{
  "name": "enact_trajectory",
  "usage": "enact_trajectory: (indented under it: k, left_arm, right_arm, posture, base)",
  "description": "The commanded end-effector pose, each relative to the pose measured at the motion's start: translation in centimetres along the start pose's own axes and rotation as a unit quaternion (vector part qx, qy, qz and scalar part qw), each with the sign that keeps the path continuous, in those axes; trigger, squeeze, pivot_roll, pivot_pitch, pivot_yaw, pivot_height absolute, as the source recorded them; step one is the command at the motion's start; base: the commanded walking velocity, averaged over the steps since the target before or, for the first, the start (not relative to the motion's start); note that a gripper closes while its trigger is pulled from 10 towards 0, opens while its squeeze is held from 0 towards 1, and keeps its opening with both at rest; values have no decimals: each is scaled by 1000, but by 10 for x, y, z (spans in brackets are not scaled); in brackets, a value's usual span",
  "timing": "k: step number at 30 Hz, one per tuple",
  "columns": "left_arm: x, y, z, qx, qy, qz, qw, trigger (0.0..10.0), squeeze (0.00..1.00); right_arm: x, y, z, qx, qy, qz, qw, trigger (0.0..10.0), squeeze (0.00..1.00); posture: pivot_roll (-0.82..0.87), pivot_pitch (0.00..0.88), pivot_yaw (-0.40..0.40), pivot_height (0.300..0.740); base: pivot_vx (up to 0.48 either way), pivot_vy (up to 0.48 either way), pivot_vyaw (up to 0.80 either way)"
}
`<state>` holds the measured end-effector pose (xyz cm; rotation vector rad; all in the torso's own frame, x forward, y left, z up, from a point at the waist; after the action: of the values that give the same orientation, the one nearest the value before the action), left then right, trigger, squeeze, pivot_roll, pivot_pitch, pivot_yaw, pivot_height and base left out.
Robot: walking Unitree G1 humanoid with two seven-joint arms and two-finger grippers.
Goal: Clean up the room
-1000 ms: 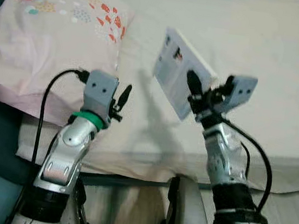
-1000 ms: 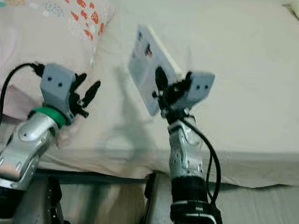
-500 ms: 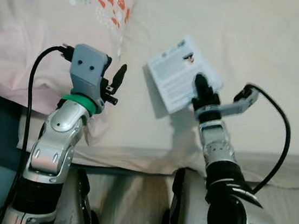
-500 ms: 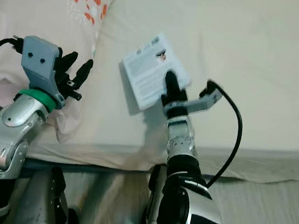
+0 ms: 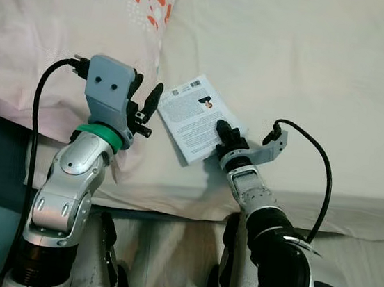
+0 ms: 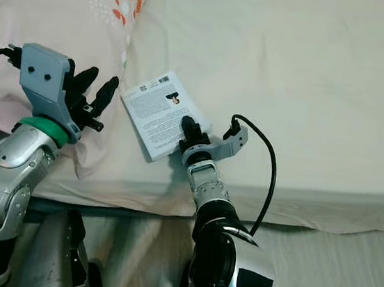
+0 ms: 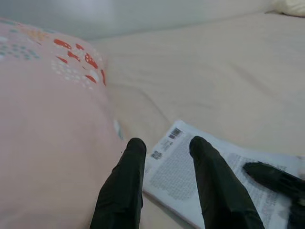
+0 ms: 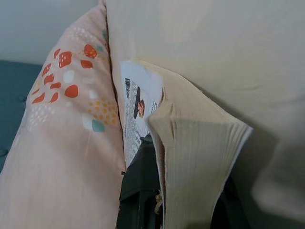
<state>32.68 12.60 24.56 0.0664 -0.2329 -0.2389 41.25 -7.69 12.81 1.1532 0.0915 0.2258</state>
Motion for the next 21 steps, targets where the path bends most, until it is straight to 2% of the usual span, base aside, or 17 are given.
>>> enact_trajectory:
  k: [1,5,6,8,9,10,13,14,16,17,20,21]
  left_arm:
    - [-4,-3,0,-4,3,-2,1000,10000,0]
    - [-3,-4,0,-6,5,-4,1000,10000,0]
    - [-2,-6,0,-8,5,-6,1000,10000,0]
    - [-1,-7,0,-10,4,-7,1000,10000,0]
    - [0,-8,0,-12,3,-8,1000,10000,0]
    - [1,-9,0,-14,2,-9,1000,10000,0]
    - [2,-10,1,-16,1,-10,1000,10000,0]
    - [3,-11,1,-18,0,-11,1000,10000,0]
    - [5,-13,1,-21,-1,-13,1000,10000,0]
    - [5,-13,1,-21,-1,-13,1000,10000,0]
    - [8,-16,0,-28,-5,-15,999,10000,0]
    - [8,-16,0,-29,-6,-15,999,10000,0]
  right_arm:
    - [-3,-6,-13,8,9,-22,1000,10000,1000]
    - [-2,-1,-19,15,22,-6,1000,10000,1000]
    - [-3,3,-27,-10,46,13,999,10000,1000]
    - [-4,4,-33,-29,65,23,997,10000,1000]
    - [-6,4,-39,-56,88,37,994,10000,1000]
    - [-9,2,-45,-90,112,44,989,10000,47]
    - [-12,0,-49,-113,129,48,984,10000,47]
    - [-15,-5,-52,-136,145,50,979,10000,0]
    - [-19,-12,-55,-163,171,49,970,10000,0]
    - [-19,-12,-55,-163,171,49,970,10000,0]
    - [-28,-23,-53,-197,207,68,956,10000,0]
    - [-29,-24,-52,-196,211,71,955,10000,0]
  posture:
    - [69,286,64,410]
    - [67,282,63,410]
    - [56,274,62,410]
    - [47,268,60,410]
    - [33,263,59,410]
    - [27,260,58,410]
    - [27,260,58,410]
    - [11,255,55,410]
    - [-4,250,52,410]
    - [-4,250,52,410]
    - [-38,234,39,410]
    - [-38,234,39,410]
  base:
    - [0,0,0]
    - [0,0,0]
    - [0,0,0]
    - [0,0,0]
    - [0,0,0]
    - [0,0,0]
    - [0,0,0]
    - [0,0,0]
    - [0,0,0]
    - [0,0,0]
    - [0,0,0]
    - [0,0,0]
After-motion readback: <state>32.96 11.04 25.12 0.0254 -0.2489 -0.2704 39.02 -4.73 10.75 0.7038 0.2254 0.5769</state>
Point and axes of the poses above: a point about 5 cm out from each wrist's last joint towards the gripper, its own x axis pointing out of the wrist towards the gripper, its own z axis along the axis of the wrist's last joint, y = z × x, the point moved 3 cm from there along x, pointing out of the wrist towards the gripper, and after that the axes turned 3 degrees about -x, right-handed, at the moved point
